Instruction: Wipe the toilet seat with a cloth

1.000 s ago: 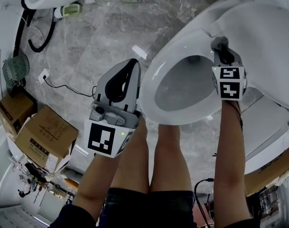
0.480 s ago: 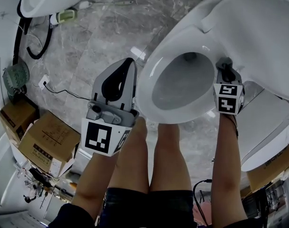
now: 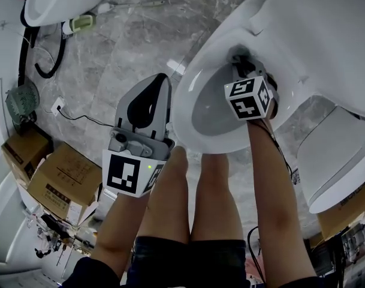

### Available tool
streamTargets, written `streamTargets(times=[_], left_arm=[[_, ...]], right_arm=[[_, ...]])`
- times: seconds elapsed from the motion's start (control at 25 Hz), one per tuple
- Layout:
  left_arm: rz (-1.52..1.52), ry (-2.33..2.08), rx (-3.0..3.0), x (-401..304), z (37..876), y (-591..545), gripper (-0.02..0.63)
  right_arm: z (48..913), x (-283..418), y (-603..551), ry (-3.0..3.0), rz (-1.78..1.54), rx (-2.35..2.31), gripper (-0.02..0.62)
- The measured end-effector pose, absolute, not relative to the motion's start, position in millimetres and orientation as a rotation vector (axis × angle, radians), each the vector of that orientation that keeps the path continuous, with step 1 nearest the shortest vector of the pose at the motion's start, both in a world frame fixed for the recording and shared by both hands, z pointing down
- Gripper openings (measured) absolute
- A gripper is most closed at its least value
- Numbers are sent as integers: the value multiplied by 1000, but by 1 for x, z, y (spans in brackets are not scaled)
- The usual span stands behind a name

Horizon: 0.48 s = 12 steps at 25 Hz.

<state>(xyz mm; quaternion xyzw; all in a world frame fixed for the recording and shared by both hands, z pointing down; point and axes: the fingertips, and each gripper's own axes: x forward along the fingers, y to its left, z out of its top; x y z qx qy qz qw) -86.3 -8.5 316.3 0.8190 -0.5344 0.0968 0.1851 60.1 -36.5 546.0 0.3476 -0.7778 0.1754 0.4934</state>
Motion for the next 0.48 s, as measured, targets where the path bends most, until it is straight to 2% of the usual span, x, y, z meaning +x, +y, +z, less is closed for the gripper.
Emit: streamTargets(times=[0.16, 0.36, 0.48], left_arm=[[250, -1498, 2316, -84, 312, -7, 12], [226, -1473, 2339, -74, 306, -8, 12], [233, -1470, 2347, -73, 307, -7, 12]], right_arm=[[546, 132, -30, -1733, 451, 905, 48], [529, 207, 15, -1545, 300, 775, 48], [521, 235, 42, -1524, 375, 768, 48]])
